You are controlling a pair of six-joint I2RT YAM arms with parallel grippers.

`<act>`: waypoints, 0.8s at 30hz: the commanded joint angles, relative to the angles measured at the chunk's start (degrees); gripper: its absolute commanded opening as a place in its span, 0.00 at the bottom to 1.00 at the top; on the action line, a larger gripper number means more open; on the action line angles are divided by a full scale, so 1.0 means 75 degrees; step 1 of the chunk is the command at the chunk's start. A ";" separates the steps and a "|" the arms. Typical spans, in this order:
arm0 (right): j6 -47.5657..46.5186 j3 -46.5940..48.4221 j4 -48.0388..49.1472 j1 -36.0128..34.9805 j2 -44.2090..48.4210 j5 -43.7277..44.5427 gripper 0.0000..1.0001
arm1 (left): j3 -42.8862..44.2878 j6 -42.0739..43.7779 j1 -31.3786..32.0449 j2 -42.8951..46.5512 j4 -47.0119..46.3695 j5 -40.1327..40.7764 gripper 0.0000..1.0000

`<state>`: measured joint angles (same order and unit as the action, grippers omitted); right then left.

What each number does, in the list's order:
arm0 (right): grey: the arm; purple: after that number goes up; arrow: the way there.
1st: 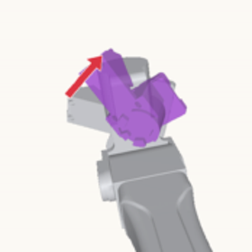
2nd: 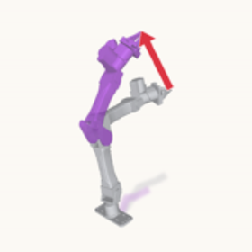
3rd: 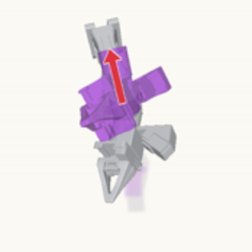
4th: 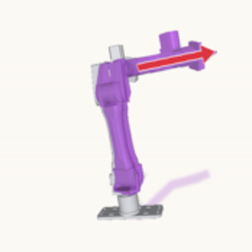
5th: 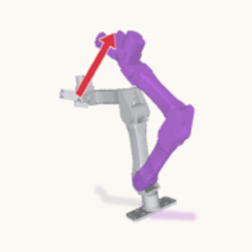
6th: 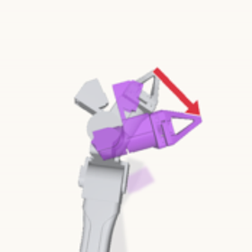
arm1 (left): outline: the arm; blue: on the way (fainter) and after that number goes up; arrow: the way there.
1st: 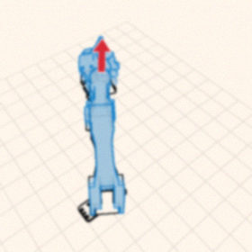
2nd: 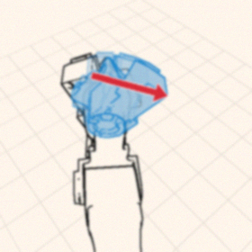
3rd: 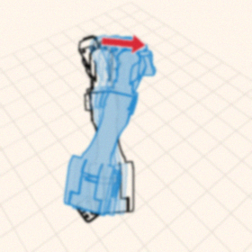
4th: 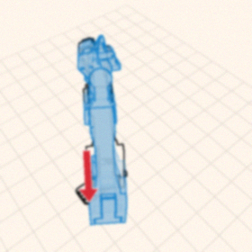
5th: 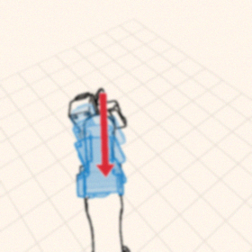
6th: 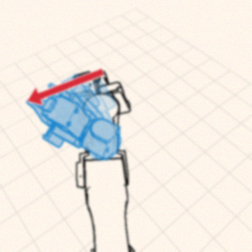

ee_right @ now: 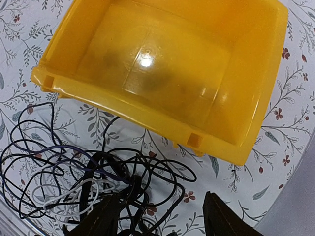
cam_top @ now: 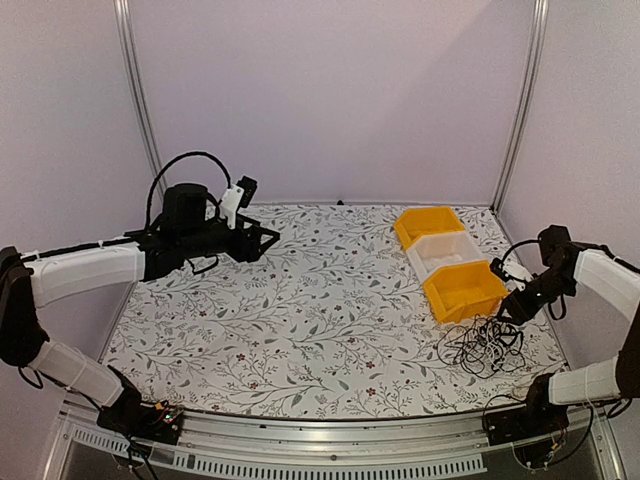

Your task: Untangle the cables

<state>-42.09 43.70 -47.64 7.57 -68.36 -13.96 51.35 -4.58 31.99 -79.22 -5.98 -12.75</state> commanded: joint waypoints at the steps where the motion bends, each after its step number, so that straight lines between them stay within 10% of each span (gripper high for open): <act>1: 0.0006 -0.0080 -0.0164 0.0051 0.0054 0.0380 0.60 | 0.0240 0.0034 0.0106 -0.0054 0.0047 -0.0126 0.67; 24: 0.0536 0.0415 0.0457 0.0057 0.0130 0.0049 0.27 | 0.0279 -0.0025 0.0236 -0.0072 0.0104 -0.0139 0.67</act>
<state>-39.07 45.78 -45.28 7.68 -67.51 -12.56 51.86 -4.62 32.88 -79.24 -5.26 -13.19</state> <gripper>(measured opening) 0.301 0.669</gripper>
